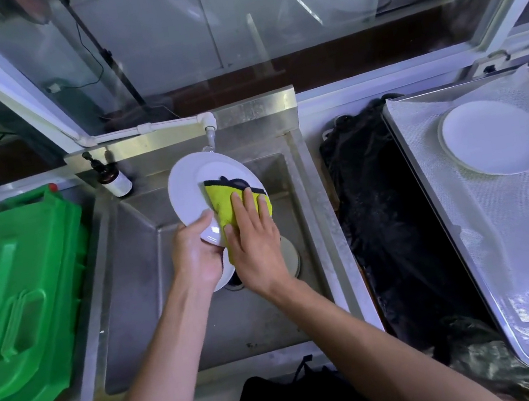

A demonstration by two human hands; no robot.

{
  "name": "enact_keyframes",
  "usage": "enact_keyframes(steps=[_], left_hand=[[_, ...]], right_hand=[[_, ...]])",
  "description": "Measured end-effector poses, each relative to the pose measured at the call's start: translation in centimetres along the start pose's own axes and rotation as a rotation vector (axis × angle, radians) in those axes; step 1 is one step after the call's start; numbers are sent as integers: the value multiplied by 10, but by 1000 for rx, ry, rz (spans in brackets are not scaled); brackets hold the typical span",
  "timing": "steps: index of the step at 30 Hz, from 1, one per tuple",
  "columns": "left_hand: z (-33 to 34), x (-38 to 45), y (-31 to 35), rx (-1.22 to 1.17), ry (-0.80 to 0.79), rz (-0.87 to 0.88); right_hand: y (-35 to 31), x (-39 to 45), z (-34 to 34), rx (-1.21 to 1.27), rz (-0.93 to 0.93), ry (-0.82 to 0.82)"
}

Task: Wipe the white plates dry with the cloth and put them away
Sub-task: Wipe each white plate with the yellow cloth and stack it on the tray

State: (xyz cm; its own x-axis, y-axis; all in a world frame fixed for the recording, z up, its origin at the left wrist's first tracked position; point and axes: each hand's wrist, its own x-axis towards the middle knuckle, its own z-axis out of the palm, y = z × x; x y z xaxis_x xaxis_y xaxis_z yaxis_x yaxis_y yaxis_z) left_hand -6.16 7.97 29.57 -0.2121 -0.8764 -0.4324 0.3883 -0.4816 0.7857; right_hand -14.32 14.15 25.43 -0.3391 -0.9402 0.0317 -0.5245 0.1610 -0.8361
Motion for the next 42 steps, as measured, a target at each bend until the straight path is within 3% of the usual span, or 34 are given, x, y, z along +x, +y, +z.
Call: enact_keyframes(steps=[12, 20, 33, 42], left_hand=[[-32, 17, 10, -43, -142, -50], [-54, 33, 38, -48, -192, -38], [-94, 50, 36, -25, -418, -225], [-119, 67, 52, 179, -577, -279]], right_hand=[[-3, 14, 15, -56, 129, 61], [-22, 32, 17, -112, 98, 178], [-13, 52, -6, -251, 222, 216], [-30, 51, -6, -381, 166, 216]])
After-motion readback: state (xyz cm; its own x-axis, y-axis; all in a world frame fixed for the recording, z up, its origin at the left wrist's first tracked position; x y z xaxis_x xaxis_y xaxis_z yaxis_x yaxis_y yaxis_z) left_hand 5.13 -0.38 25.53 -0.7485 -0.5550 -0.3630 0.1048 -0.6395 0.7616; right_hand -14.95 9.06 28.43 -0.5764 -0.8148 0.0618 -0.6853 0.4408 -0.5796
